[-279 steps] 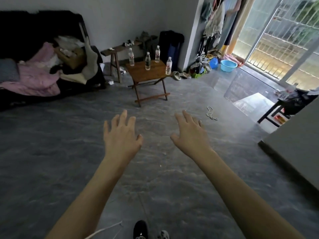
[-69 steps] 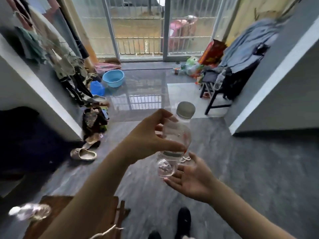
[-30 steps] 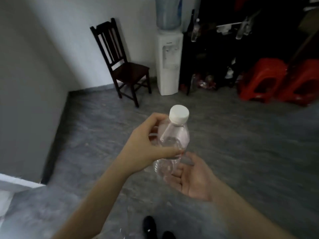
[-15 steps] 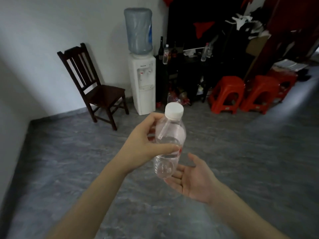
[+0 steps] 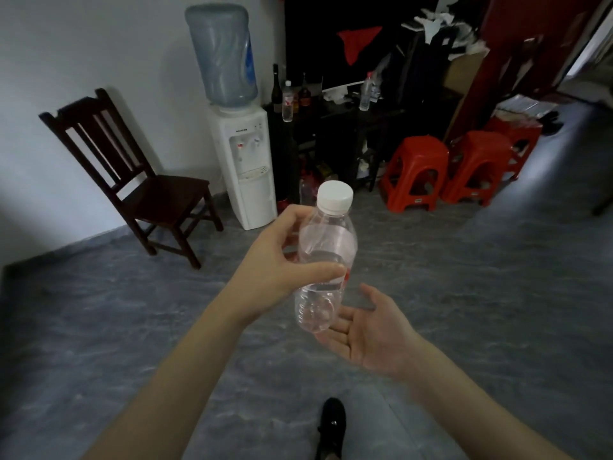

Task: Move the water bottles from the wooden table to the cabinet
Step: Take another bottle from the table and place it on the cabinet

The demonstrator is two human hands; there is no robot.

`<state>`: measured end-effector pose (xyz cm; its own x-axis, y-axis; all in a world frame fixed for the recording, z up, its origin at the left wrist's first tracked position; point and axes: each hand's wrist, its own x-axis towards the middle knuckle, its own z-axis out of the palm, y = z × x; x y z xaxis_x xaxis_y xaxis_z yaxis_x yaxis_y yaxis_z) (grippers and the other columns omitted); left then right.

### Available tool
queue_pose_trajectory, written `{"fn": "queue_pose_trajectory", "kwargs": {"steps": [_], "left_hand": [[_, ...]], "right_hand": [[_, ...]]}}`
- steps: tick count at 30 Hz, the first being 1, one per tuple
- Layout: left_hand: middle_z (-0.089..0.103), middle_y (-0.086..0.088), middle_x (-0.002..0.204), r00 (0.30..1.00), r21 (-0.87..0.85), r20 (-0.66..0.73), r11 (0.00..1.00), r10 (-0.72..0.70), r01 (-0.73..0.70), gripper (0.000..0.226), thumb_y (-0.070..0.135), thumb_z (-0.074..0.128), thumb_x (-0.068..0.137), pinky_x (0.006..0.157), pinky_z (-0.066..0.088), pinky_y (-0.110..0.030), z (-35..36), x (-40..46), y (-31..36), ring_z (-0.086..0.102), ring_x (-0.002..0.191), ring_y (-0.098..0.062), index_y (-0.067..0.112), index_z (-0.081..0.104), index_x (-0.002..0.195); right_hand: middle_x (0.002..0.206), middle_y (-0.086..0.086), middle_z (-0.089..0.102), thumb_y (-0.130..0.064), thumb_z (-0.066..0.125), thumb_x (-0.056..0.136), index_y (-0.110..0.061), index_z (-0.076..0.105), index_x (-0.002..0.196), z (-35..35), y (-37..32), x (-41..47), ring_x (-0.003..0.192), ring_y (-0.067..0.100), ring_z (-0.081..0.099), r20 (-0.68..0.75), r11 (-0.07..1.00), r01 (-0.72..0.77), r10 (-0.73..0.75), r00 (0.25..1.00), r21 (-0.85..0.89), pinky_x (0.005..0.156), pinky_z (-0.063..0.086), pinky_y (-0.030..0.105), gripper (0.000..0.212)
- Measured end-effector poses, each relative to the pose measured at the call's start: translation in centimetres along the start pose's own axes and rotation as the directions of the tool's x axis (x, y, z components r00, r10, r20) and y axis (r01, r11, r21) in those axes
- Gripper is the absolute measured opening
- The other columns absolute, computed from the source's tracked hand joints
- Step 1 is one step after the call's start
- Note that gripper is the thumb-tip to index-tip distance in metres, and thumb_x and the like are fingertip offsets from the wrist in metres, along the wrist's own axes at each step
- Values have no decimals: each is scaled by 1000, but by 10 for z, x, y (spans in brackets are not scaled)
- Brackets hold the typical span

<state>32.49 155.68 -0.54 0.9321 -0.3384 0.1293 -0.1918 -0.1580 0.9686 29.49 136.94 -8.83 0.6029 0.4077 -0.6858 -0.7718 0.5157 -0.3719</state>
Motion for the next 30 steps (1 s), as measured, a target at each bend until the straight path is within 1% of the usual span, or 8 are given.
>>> {"fn": "queue_pose_trajectory", "kwargs": {"steps": [5, 8, 10, 14, 17, 22, 27, 30], "left_hand": [[71, 11, 114, 999, 11, 34, 1000, -29, 29, 62, 39, 89, 62, 85, 58, -25, 4, 83, -7, 71, 106, -10, 39, 62, 118], [71, 12, 113, 998, 11, 27, 999, -49, 48, 61, 39, 88, 61, 85, 58, -27, 10, 134, -10, 70, 105, -9, 40, 62, 117], [71, 12, 112, 998, 11, 19, 999, -52, 52, 60, 39, 88, 61, 87, 57, -30, 15, 164, -12, 70, 105, -10, 39, 62, 116], [71, 12, 115, 1000, 35, 0, 999, -31, 31, 62, 41, 89, 62, 93, 57, -35, 22, 218, -19, 70, 107, -11, 40, 62, 118], [71, 12, 113, 999, 27, -25, 999, -29, 30, 62, 39, 89, 62, 88, 57, -30, 26, 250, -25, 70, 105, -10, 37, 62, 118], [71, 14, 110, 998, -1, -49, 1000, -28, 28, 61, 38, 89, 61, 81, 54, -17, 18, 304, -39, 69, 103, -6, 37, 63, 117], [71, 13, 110, 998, 20, -58, 1000, -21, 22, 61, 43, 88, 60, 83, 56, -22, -5, 363, -59, 70, 103, -7, 38, 62, 116], [71, 15, 109, 998, 32, -59, 999, -9, 11, 59, 43, 87, 62, 83, 55, -19, -30, 403, -69, 71, 101, -6, 41, 61, 115]], "right_hand": [[119, 23, 66, -56, 33, 97, 4, 55, 134, -6, -72, 35, 95, 33, 69, -11, 1000, -4, 4, 1000, 4, 75, 59, 36, 73], [131, 24, 61, -55, 33, 98, 4, 53, 136, -9, -119, 55, 110, 34, 63, -11, 1000, 1, -1, 1000, 12, 88, 54, 38, 72], [135, 23, 58, -55, 35, 98, 4, 53, 136, -13, -145, 67, 116, 34, 59, 3, 1000, -4, 4, 1000, 3, 90, 53, 38, 72], [126, 24, 64, -55, 39, 96, 4, 56, 133, -18, -195, 91, 104, 33, 66, 25, 1000, 3, -3, 1000, 18, 81, 58, 37, 71], [118, 23, 68, -55, 40, 96, 4, 57, 132, -21, -223, 105, 97, 33, 70, 45, 1000, -10, 9, 999, 27, 82, 57, 37, 71], [128, 23, 63, -59, 40, 95, 4, 58, 131, -20, -273, 137, 121, 35, 60, 79, 1000, -25, 23, 997, 15, 98, 48, 38, 74], [130, 23, 62, -61, 41, 94, 4, 58, 132, -10, -322, 183, 118, 35, 61, 83, 1000, -26, 26, 996, -1, 100, 46, 38, 76], [130, 24, 62, -62, 42, 93, 4, 58, 131, 5, -355, 216, 113, 35, 64, 88, 1000, -28, 28, 996, -3, 95, 51, 38, 78]]}}
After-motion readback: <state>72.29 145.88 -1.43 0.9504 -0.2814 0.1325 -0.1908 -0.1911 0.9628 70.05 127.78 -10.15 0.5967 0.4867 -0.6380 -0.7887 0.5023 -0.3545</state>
